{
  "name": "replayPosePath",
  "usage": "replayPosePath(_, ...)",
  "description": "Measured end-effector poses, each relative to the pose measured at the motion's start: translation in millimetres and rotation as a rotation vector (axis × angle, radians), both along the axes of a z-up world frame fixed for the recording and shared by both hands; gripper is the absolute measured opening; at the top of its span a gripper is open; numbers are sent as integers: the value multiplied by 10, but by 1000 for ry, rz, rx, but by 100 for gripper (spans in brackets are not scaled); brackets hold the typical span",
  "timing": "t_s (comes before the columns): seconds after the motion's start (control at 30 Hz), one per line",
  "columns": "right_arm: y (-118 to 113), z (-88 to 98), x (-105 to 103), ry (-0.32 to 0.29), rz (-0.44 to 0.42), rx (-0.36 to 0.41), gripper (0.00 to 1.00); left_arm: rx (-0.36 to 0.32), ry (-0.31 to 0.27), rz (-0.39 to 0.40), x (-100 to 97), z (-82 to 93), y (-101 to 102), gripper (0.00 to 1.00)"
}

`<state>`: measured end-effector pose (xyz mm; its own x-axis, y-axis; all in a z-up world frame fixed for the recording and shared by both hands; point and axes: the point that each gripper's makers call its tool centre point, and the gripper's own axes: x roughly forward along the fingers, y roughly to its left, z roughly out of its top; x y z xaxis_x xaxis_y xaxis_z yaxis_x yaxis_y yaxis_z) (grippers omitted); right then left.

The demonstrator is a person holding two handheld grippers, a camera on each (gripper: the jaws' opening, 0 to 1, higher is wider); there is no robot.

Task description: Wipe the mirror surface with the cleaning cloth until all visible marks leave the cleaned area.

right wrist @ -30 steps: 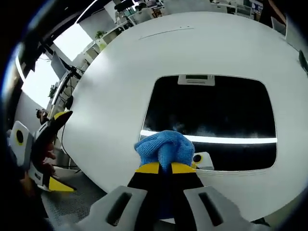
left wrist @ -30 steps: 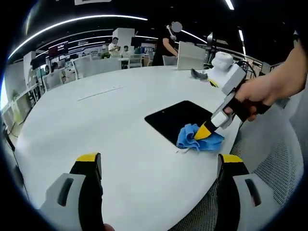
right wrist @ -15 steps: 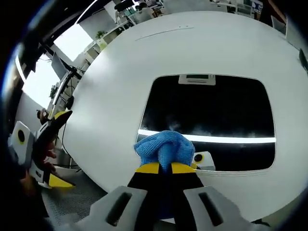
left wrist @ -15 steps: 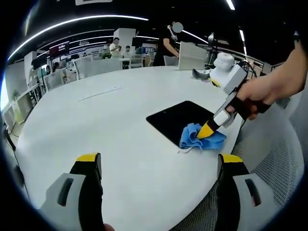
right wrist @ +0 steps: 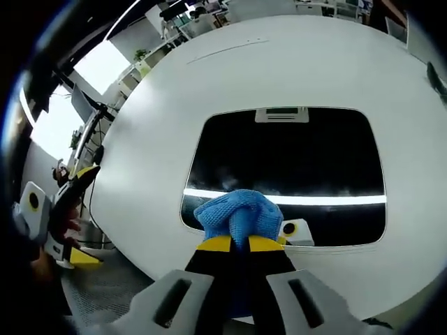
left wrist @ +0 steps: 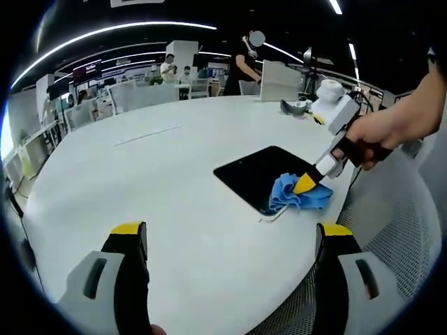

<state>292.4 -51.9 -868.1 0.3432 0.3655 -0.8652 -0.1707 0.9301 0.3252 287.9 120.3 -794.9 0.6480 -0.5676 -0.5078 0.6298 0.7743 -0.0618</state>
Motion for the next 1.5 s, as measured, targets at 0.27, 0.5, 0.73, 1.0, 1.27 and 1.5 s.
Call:
replayPosePath(0.27,-49,6,10,4,-18,9,1,2,3,-5,0,-5,-8,99)
replayPosePath(0.5,-35,10,49,11,-30,5,0,-2,2,-8,-3,1,-19,99)
replayPosePath(0.73,-36,-4,99,12,-31,-4,0,-7,2,-4,-1,3,-13,99)
replayPosePath(1.0,-43,-2,228,-8,-26,-32,0,-4,6,-10,-11,-7,-21,99)
replayPosePath(1.27,-56,-11,372,-12,-27,-39,0,3,12,-8,-15,-27,-11,99)
replayPosePath(1.5,-59,-12,524,-22,-21,-56,0,4,22,-11,-25,-51,-18,99)
